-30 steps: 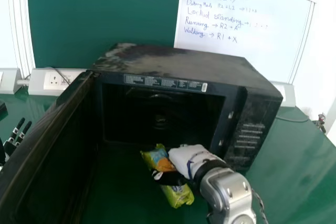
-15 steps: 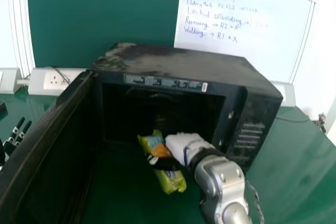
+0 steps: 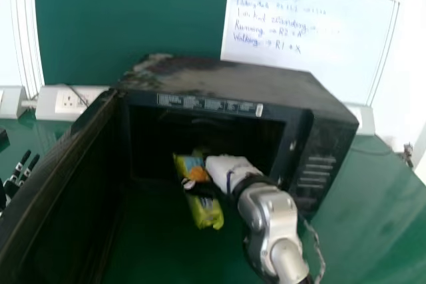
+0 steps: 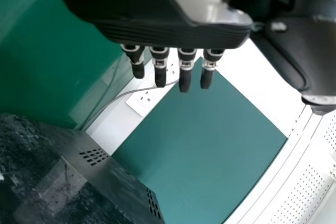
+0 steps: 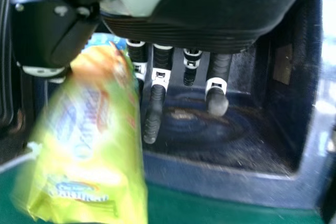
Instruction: Put biscuit inside oven
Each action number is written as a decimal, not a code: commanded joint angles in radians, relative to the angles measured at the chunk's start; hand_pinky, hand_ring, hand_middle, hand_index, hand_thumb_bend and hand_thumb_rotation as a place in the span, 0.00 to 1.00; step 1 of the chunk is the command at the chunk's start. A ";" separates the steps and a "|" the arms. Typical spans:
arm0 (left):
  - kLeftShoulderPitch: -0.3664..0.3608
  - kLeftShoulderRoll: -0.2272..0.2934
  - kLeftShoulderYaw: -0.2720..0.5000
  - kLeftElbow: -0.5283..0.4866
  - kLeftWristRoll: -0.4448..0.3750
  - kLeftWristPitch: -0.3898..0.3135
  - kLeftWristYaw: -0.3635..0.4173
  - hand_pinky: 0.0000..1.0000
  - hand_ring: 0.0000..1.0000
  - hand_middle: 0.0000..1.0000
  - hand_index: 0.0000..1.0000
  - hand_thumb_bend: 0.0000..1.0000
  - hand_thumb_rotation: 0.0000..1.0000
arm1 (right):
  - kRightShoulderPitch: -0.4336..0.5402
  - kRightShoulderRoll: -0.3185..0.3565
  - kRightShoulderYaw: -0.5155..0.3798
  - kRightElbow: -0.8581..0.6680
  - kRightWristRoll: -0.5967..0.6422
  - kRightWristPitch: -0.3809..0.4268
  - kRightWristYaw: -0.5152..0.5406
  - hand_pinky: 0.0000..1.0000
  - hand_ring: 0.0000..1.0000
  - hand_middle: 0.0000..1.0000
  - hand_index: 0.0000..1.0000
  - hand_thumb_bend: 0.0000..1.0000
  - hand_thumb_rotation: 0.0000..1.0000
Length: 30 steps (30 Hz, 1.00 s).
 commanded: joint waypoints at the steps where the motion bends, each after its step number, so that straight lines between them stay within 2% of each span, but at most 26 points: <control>1: 0.003 -0.004 -0.006 -0.006 0.003 -0.008 -0.003 0.86 0.92 0.93 0.97 0.86 0.24 | -0.050 0.012 0.006 0.045 0.021 0.012 -0.053 0.07 0.15 0.47 0.66 0.56 0.00; 8: 0.002 -0.014 -0.004 -0.013 -0.016 -0.002 0.010 0.87 0.92 0.94 0.97 0.86 0.22 | -0.119 0.022 0.033 0.172 0.077 0.023 -0.166 0.06 0.13 0.47 0.74 0.56 0.00; 13: 0.002 -0.015 -0.004 -0.013 -0.012 -0.005 0.006 0.88 0.92 0.94 0.98 0.85 0.23 | -0.158 0.025 0.052 0.236 0.118 0.036 -0.227 0.07 0.14 0.47 0.74 0.56 0.00; 21: 0.009 -0.019 -0.004 -0.021 -0.011 -0.007 0.007 0.88 0.92 0.94 0.98 0.86 0.22 | -0.234 0.018 0.088 0.343 0.152 0.063 -0.269 0.08 0.15 0.47 0.78 0.57 0.00; 23: 0.011 -0.020 -0.004 -0.025 -0.013 -0.004 0.011 0.88 0.92 0.94 0.98 0.86 0.22 | -0.251 0.011 0.093 0.362 0.164 0.060 -0.283 0.09 0.16 0.47 0.77 0.57 0.00; 25: 0.012 -0.020 -0.003 -0.027 -0.015 -0.002 0.012 0.88 0.92 0.94 0.98 0.86 0.22 | -0.268 0.003 0.099 0.380 0.175 0.054 -0.295 0.09 0.16 0.47 0.71 0.56 0.00; 30: 0.011 -0.018 -0.004 -0.023 -0.013 -0.004 0.007 0.88 0.93 0.94 0.98 0.85 0.22 | -0.303 -0.012 0.110 0.446 0.207 0.039 -0.356 0.08 0.15 0.47 0.72 0.57 0.00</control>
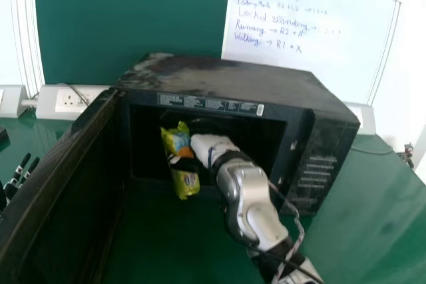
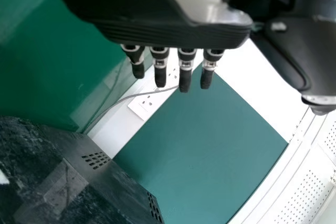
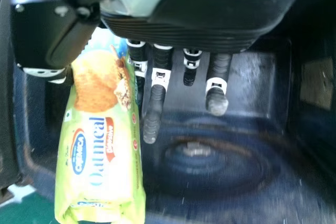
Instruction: Put biscuit inside oven
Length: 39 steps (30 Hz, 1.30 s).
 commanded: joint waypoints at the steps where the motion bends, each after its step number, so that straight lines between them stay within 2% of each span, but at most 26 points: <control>1: -0.001 -0.002 -0.003 -0.012 -0.010 -0.003 -0.002 0.88 0.93 0.94 0.98 0.85 0.22 | -0.040 -0.015 0.008 0.031 0.012 -0.006 -0.043 0.07 0.15 0.47 0.71 0.57 0.00; 4: -0.001 -0.002 -0.001 -0.013 -0.014 -0.001 0.000 0.89 0.93 0.94 0.98 0.85 0.22 | -0.054 -0.025 0.008 0.062 0.032 -0.010 -0.069 0.09 0.17 0.47 0.63 0.56 0.00; 7: 0.001 0.002 -0.001 -0.010 -0.016 0.001 -0.007 0.89 0.93 0.95 0.99 0.85 0.22 | -0.066 -0.033 0.003 0.104 0.059 -0.013 -0.095 0.11 0.19 0.47 0.69 0.56 0.00; 16: 0.003 0.006 0.002 -0.009 -0.019 0.004 -0.008 0.89 0.93 0.95 0.99 0.85 0.22 | -0.122 -0.059 0.017 0.244 0.106 -0.010 -0.142 0.12 0.19 0.47 0.76 0.57 0.00; 17: 0.003 0.006 0.004 -0.007 -0.021 0.005 -0.008 0.89 0.93 0.94 0.99 0.85 0.22 | -0.125 -0.064 0.017 0.251 0.113 -0.014 -0.152 0.12 0.19 0.47 0.76 0.57 0.00; 19: 0.004 0.008 0.005 -0.006 -0.024 0.006 -0.008 0.89 0.93 0.94 0.99 0.85 0.21 | -0.134 -0.073 0.016 0.262 0.124 -0.017 -0.161 0.12 0.20 0.47 0.68 0.56 0.00; 20: 0.004 0.009 0.006 -0.005 -0.024 0.006 -0.009 0.89 0.93 0.94 0.99 0.85 0.21 | -0.139 -0.076 0.018 0.271 0.128 -0.017 -0.165 0.13 0.21 0.47 0.57 0.54 0.00; 21: 0.005 0.011 0.005 -0.003 -0.023 0.004 -0.014 0.88 0.93 0.94 0.99 0.85 0.21 | -0.143 -0.079 0.019 0.279 0.132 -0.020 -0.175 0.13 0.21 0.47 0.53 0.54 0.00; 23: 0.005 0.014 0.004 -0.001 -0.018 0.002 -0.017 0.89 0.93 0.95 0.99 0.84 0.23 | -0.145 -0.087 0.023 0.297 0.140 -0.034 -0.202 0.12 0.20 0.47 0.50 0.53 0.00; 33: 0.007 0.011 0.006 -0.006 -0.020 0.004 -0.010 0.88 0.93 0.95 0.99 0.86 0.22 | -0.165 -0.099 0.044 0.387 0.172 -0.100 -0.298 0.12 0.20 0.47 0.49 0.53 0.00; 39: 0.010 0.010 0.006 -0.010 -0.022 0.004 -0.010 0.88 0.93 0.94 0.99 0.86 0.22 | -0.193 -0.062 0.059 0.518 0.201 -0.126 -0.396 0.10 0.18 0.47 0.49 0.53 0.00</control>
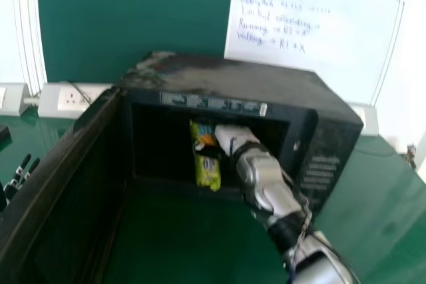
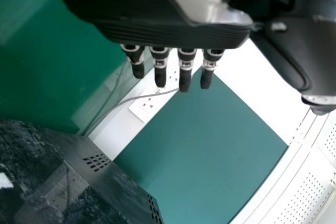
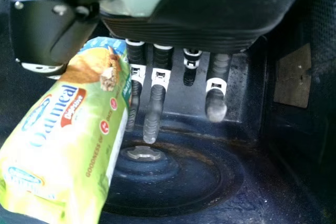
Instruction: Put biscuit inside oven
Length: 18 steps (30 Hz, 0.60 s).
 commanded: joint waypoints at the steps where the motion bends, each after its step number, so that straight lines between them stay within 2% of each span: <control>1: 0.001 0.008 0.005 -0.011 -0.012 0.000 -0.002 0.89 0.93 0.94 0.99 0.86 0.22 | -0.044 0.012 0.007 0.041 0.013 -0.014 -0.042 0.10 0.18 0.47 0.49 0.53 0.00; 7: 0.006 0.003 0.006 -0.023 -0.018 0.005 0.011 0.88 0.92 0.94 0.98 0.86 0.22 | -0.071 0.022 0.024 0.143 0.034 -0.067 -0.123 0.09 0.17 0.47 0.49 0.53 0.00; 8: 0.008 0.003 0.006 -0.026 -0.018 0.005 0.012 0.88 0.92 0.94 0.98 0.86 0.21 | -0.079 0.026 0.029 0.170 0.036 -0.074 -0.137 0.09 0.16 0.47 0.64 0.55 0.00; 11: 0.011 0.005 0.004 -0.028 -0.017 0.003 0.006 0.88 0.92 0.94 0.98 0.85 0.22 | -0.108 0.038 0.041 0.239 0.040 -0.087 -0.164 0.09 0.16 0.47 0.75 0.56 0.00; 18: 0.013 0.005 0.004 -0.033 -0.020 0.006 0.016 0.89 0.93 0.95 0.99 0.85 0.22 | -0.175 0.059 0.071 0.353 0.039 -0.104 -0.191 0.09 0.16 0.47 0.75 0.57 0.00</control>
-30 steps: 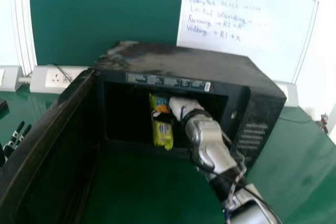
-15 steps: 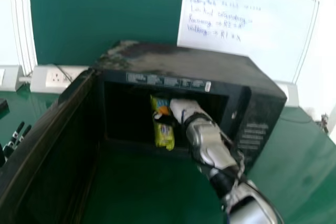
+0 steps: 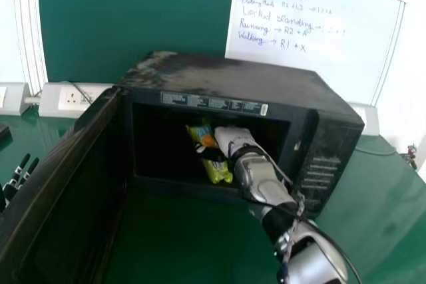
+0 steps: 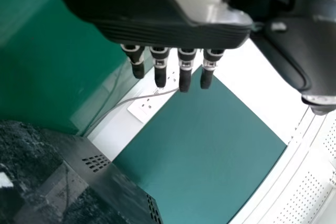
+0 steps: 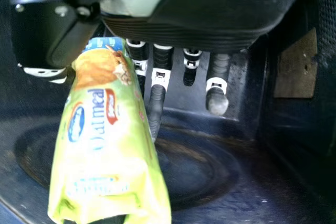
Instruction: Put biscuit inside oven
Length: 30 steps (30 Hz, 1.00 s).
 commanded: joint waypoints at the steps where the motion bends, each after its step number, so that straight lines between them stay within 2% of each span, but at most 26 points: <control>1: 0.000 0.007 0.003 -0.010 -0.007 0.002 0.004 0.89 0.93 0.95 0.99 0.86 0.23 | -0.053 0.012 0.010 0.030 0.010 -0.006 -0.024 0.09 0.16 0.47 0.74 0.57 0.00; 8: 0.001 0.006 0.002 -0.009 -0.007 -0.003 -0.001 0.89 0.93 0.95 0.99 0.85 0.23 | -0.099 0.023 0.023 0.105 0.027 -0.028 -0.040 0.13 0.20 0.47 0.71 0.57 0.00; 15: 0.005 0.000 0.002 -0.021 -0.012 0.000 0.010 0.88 0.93 0.95 0.99 0.85 0.22 | -0.118 0.024 0.022 0.159 0.046 -0.055 -0.078 0.13 0.20 0.47 0.66 0.57 0.00; 19: 0.010 0.001 -0.001 -0.024 -0.010 -0.003 0.007 0.89 0.93 0.95 0.99 0.84 0.23 | -0.123 0.028 0.029 0.178 0.046 -0.057 -0.100 0.14 0.21 0.47 0.68 0.57 0.00; 22: 0.011 0.001 0.000 -0.027 -0.013 -0.001 0.011 0.89 0.93 0.95 0.98 0.85 0.23 | -0.124 0.029 0.032 0.187 0.046 -0.061 -0.129 0.14 0.21 0.47 0.65 0.57 0.00; 30: 0.010 -0.002 -0.002 -0.028 -0.016 0.001 0.023 0.87 0.92 0.94 0.97 0.85 0.23 | -0.129 0.026 0.032 0.203 0.057 -0.069 -0.160 0.13 0.19 0.47 0.71 0.57 0.00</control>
